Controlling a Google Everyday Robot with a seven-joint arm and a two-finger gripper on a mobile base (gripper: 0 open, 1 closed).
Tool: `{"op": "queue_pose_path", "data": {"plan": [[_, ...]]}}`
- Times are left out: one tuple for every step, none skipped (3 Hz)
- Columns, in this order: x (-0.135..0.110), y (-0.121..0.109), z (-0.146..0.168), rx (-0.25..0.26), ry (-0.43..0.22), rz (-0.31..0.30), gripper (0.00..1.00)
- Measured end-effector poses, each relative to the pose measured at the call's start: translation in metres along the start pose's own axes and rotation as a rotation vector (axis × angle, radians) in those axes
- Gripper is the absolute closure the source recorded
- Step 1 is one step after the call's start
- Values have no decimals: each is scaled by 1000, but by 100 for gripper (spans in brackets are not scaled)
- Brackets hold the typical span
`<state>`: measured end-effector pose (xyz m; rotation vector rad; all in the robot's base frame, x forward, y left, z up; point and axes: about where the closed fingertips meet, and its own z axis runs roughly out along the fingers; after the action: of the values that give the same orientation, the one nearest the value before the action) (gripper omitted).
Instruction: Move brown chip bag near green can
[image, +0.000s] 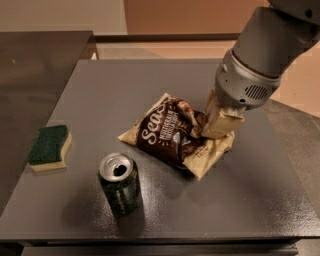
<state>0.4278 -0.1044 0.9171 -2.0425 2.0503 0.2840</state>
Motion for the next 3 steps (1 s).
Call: {"op": "queue_pose_path", "data": {"plan": [[-2,16,4,-22,0,-15,100],[-6,29,7,-41,-3,-34,100],[-7,40,8,-48,-7,-46,84]]}}
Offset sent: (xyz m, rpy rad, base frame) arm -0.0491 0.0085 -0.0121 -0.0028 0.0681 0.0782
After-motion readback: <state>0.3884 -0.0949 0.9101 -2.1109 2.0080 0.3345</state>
